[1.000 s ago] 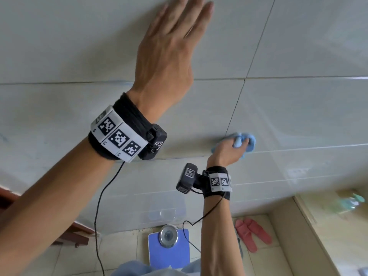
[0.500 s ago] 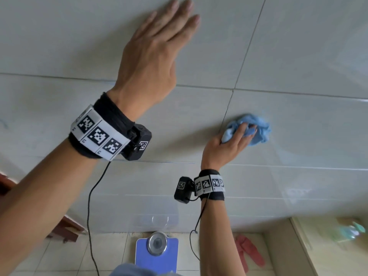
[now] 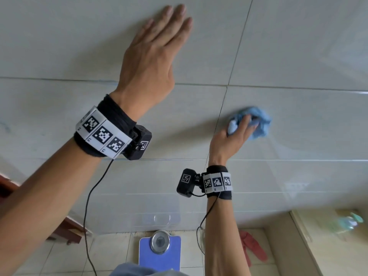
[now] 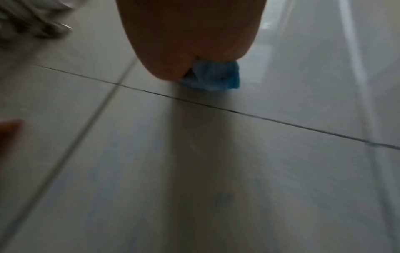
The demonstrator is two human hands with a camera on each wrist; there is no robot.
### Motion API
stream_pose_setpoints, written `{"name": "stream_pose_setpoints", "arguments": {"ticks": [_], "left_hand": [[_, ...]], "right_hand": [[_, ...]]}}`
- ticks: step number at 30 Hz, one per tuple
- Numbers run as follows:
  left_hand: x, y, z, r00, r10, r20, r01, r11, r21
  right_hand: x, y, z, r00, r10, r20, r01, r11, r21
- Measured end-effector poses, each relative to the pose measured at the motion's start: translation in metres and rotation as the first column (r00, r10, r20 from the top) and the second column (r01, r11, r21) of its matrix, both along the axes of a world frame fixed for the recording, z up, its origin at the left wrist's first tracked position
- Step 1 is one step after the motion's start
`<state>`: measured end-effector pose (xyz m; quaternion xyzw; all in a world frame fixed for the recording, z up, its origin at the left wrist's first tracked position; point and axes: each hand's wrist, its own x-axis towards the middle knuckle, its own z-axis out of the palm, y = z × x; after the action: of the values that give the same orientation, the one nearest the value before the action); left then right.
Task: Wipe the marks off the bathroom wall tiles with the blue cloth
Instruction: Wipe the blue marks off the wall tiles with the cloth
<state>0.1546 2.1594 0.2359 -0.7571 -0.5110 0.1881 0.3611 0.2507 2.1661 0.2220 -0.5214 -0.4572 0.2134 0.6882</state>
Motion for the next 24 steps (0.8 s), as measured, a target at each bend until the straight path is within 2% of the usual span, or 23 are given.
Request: {"name": "stream_pose_setpoints", "arguments": {"ticks": [1, 2, 3, 4, 5, 6, 9, 14, 17, 19, 22, 24], "left_hand": [[-0.038, -0.022, 0.054, 0.982, -0.104, 0.155, 0.101, 0.995, 0.025], [-0.067, -0.052, 0.12, 0.898, -0.135, 0.42, 0.103, 0.99, 0.098], [-0.065, -0.078, 0.174, 0.844, -0.126, 0.521, 0.016, 0.977, 0.212], [-0.071, -0.086, 0.188, 0.766, -0.176, 0.618, -0.095, 0.92, 0.379], [-0.077, -0.097, 0.187, 0.739, -0.159, 0.654, -0.186, 0.886, 0.426], [-0.081, -0.099, 0.186, 0.757, -0.15, 0.636, -0.178, 0.889, 0.422], [-0.071, -0.089, 0.176, 0.742, -0.2, 0.639, -0.08, 0.921, 0.381], [-0.071, -0.086, 0.175, 0.732, -0.215, 0.647, -0.095, 0.908, 0.409], [-0.072, -0.085, 0.176, 0.741, -0.226, 0.633, -0.095, 0.897, 0.432], [-0.074, -0.085, 0.177, 0.751, -0.214, 0.625, -0.107, 0.894, 0.435], [-0.075, -0.089, 0.177, 0.762, -0.184, 0.622, -0.12, 0.902, 0.414], [-0.079, -0.094, 0.176, 0.764, -0.202, 0.612, -0.111, 0.894, 0.434]], "right_hand": [[-0.003, 0.0, 0.01, 0.997, 0.028, 0.073, -0.034, 0.996, 0.083], [-0.004, 0.001, 0.018, 0.988, 0.031, 0.149, -0.056, 0.985, 0.166], [-0.007, 0.002, 0.024, 0.978, 0.011, 0.21, -0.061, 0.97, 0.234], [-0.012, 0.001, 0.027, 0.967, 0.006, 0.255, -0.076, 0.961, 0.264], [-0.017, -0.001, 0.027, 0.958, 0.001, 0.287, -0.084, 0.957, 0.277], [-0.022, -0.005, 0.024, 0.951, 0.001, 0.31, -0.095, 0.953, 0.287], [-0.038, -0.018, 0.016, 0.91, 0.059, 0.411, -0.205, 0.925, 0.32], [-0.059, -0.034, 0.01, 0.723, 0.133, 0.678, -0.444, 0.841, 0.308], [-0.051, -0.031, 0.008, 0.651, 0.079, 0.755, -0.449, 0.842, 0.298], [-0.04, -0.024, 0.007, 0.68, 0.03, 0.733, -0.363, 0.882, 0.301], [-0.029, -0.013, 0.007, 0.856, -0.003, 0.517, -0.165, 0.946, 0.278], [-0.036, -0.014, 0.012, 0.926, 0.007, 0.378, -0.106, 0.965, 0.241]]}}
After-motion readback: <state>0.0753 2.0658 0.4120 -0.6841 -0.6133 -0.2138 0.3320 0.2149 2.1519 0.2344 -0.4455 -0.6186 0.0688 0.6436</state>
